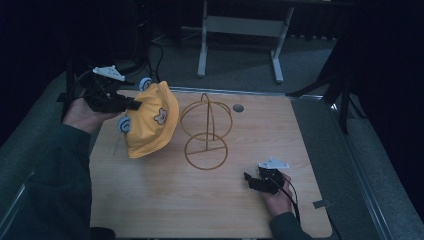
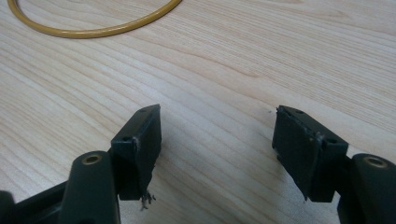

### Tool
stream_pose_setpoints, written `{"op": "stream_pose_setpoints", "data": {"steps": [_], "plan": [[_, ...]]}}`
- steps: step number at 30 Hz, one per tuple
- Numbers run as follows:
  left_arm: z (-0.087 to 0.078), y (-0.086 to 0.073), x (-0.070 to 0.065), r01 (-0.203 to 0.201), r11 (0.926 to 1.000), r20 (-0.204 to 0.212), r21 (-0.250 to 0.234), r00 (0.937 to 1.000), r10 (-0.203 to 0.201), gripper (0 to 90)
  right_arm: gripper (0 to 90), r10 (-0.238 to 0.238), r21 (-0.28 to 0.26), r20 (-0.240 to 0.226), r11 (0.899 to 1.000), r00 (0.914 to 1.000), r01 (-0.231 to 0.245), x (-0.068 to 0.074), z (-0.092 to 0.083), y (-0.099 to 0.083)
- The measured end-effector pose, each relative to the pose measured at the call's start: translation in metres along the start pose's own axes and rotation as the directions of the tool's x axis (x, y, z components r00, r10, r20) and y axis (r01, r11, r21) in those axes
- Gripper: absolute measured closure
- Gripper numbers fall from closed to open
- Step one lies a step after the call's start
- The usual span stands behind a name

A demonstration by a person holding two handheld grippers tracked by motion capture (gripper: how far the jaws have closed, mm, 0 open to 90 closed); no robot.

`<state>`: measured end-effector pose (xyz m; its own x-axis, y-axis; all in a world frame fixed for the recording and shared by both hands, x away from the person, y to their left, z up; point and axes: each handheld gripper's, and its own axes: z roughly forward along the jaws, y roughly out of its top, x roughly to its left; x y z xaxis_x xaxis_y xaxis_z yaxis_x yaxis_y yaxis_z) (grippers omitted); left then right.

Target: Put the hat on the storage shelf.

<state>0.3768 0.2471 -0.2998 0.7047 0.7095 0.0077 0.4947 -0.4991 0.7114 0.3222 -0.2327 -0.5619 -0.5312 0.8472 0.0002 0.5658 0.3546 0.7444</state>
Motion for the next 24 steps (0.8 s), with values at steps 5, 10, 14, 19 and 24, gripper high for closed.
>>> {"op": "stream_pose_setpoints", "data": {"steps": [5, 10, 14, 19, 24], "plan": [[-0.003, 0.006, 0.002, 0.000, 0.9998, 0.019, -0.021, 0.9998, 0.000, 84.9, 32.5, -0.001, 0.000, -0.001, 1.000, 1.0000, 0.001, 0.000, 0.000, 0.000], [-0.007, 0.013, 0.005, -0.007, 0.9991, 0.038, -0.043, 0.9992, 0.009, 84.9, 32.5, 0.000, 0.000, -0.001, 1.000, 1.0000, 0.000, 0.000, 0.000, 0.000], [-0.011, 0.018, 0.006, -0.016, 0.9984, 0.053, -0.054, 0.9984, 0.019, 84.9, 32.5, 0.000, 0.000, -0.001, 1.000, 1.0000, 0.000, 0.000, 0.000, 0.000], [-0.014, 0.025, 0.005, -0.041, 0.9975, 0.069, -0.058, 0.9966, 0.045, 84.9, 32.4, 0.000, 0.001, 0.000, 1.000, 1.0000, 0.000, 0.000, 0.000, 0.000], [-0.019, 0.033, 0.007, -0.051, 0.9959, 0.089, -0.075, 0.9943, 0.057, 84.9, 32.2, -0.001, 0.001, 0.000, 1.000, 1.0000, 0.001, 0.000, 0.000, 0.000]]}}
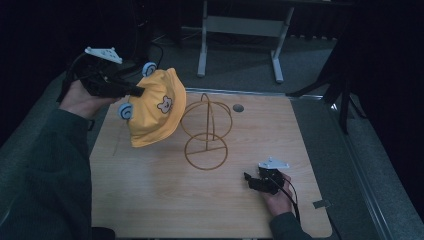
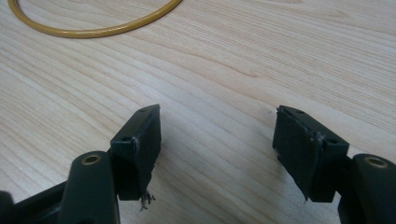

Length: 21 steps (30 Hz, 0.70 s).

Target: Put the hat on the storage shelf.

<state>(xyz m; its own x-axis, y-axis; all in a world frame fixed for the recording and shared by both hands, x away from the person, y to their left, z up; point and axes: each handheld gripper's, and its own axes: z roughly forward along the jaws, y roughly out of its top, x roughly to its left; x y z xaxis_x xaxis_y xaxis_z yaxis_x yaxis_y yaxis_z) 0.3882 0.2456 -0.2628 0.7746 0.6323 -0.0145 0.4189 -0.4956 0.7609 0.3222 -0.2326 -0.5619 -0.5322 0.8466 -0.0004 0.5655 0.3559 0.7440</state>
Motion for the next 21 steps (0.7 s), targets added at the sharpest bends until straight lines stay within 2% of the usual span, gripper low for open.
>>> {"op": "stream_pose_setpoints", "data": {"steps": [11, 16, 21], "plan": [[-0.013, 0.024, -0.005, -0.048, 0.9985, 0.046, -0.025, 0.9977, 0.049, 84.9, 32.1, 0.003, 0.002, -0.001, 1.000, 1.0000, -0.003, 0.000, 0.000, 0.000], [-0.013, 0.033, -0.010, -0.059, 0.9977, 0.069, -0.034, 0.9957, 0.061, 84.8, 32.1, 0.000, 0.002, -0.001, 1.000, 1.0000, 0.000, 0.000, 0.000, 0.000], [-0.009, 0.042, -0.013, -0.075, 0.9969, 0.096, -0.023, 0.9924, 0.077, 84.8, 32.1, -0.002, 0.001, -0.001, 1.000, 1.0000, 0.002, 0.000, 0.000, 0.000]]}}
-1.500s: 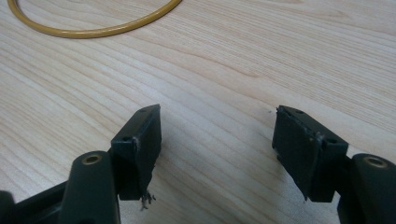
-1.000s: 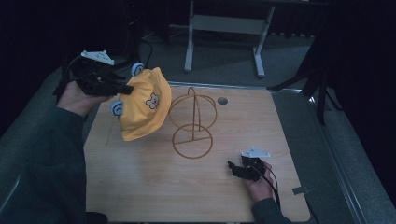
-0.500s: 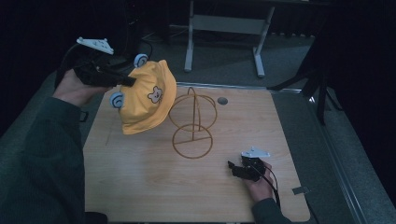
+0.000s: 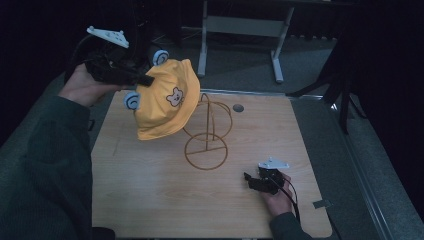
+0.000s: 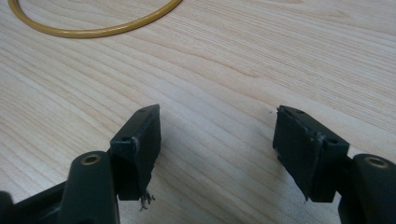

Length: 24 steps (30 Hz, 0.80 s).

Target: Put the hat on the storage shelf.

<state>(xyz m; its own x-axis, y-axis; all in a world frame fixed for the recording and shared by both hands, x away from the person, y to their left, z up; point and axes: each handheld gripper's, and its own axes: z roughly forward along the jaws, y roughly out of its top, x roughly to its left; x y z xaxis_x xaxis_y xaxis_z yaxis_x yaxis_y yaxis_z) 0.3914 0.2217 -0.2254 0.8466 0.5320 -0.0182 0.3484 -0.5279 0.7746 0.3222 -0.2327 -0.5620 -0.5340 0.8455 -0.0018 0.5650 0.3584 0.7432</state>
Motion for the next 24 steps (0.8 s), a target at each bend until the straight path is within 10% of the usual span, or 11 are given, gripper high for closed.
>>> {"op": "stream_pose_setpoints", "data": {"steps": [24], "plan": [[0.034, 0.027, -0.005, -0.013, 0.9976, 0.126, 0.068, 0.9920, 0.004, 84.7, 31.8, -0.001, -0.001, 0.000, 1.000, 1.0000, 0.001, 0.000, 0.000, 0.000]]}}
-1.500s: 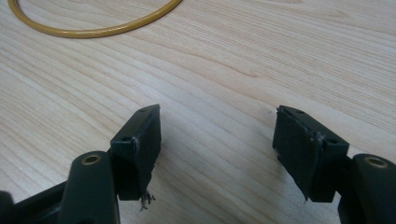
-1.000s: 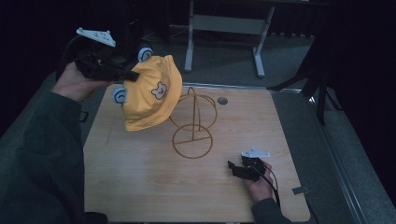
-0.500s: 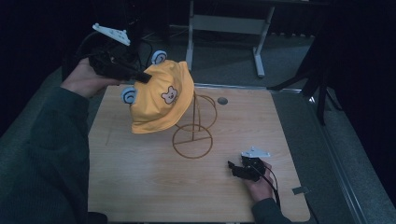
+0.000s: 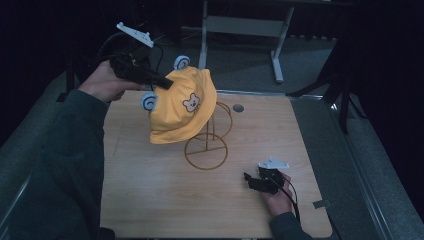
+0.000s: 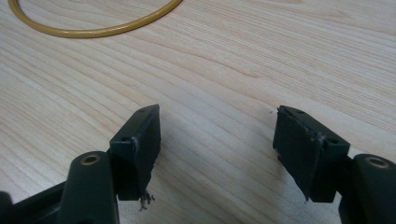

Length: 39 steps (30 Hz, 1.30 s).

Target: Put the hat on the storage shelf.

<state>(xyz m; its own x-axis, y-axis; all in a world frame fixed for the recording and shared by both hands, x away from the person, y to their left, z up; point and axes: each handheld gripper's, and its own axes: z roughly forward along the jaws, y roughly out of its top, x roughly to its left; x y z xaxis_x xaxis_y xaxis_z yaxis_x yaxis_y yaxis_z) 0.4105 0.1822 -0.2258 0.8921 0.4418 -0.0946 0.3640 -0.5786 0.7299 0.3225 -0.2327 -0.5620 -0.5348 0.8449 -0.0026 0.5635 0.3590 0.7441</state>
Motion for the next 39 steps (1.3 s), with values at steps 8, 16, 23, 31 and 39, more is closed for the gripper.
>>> {"op": "stream_pose_setpoints", "data": {"steps": [8, 16, 23, 31, 39], "plan": [[0.019, 0.014, 0.005, 0.042, 0.9991, 0.030, 0.008, 0.9986, -0.042, 84.4, 31.8, -0.002, 0.001, -0.001, 1.000, 1.0000, 0.002, 0.000, 0.000, 0.000], [0.045, 0.024, 0.007, 0.072, 0.9960, 0.016, 0.053, 0.9972, -0.073, 84.0, 31.8, -0.004, 0.001, -0.001, 1.000, 1.0000, 0.004, 0.000, 0.000, 0.000], [0.066, 0.030, 0.006, 0.078, 0.9919, -0.016, 0.100, 0.9969, -0.077, 83.0, 31.8, -0.004, 0.001, 0.000, 1.000, 1.0000, 0.004, 0.000, 0.000, 0.000], [0.087, 0.032, 0.004, 0.107, 0.9875, -0.070, 0.115, 0.9926, -0.100, 80.6, 31.7, -0.004, 0.001, -0.001, 1.000, 1.0000, 0.004, 0.000, 0.000, 0.000], [0.099, 0.036, -0.003, 0.097, 0.9873, -0.110, 0.126, 0.9905, -0.083, 77.2, 31.7, -0.005, 0.001, -0.001, 1.000, 1.0000, 0.005, 0.000, 0.000, 0.000]]}}
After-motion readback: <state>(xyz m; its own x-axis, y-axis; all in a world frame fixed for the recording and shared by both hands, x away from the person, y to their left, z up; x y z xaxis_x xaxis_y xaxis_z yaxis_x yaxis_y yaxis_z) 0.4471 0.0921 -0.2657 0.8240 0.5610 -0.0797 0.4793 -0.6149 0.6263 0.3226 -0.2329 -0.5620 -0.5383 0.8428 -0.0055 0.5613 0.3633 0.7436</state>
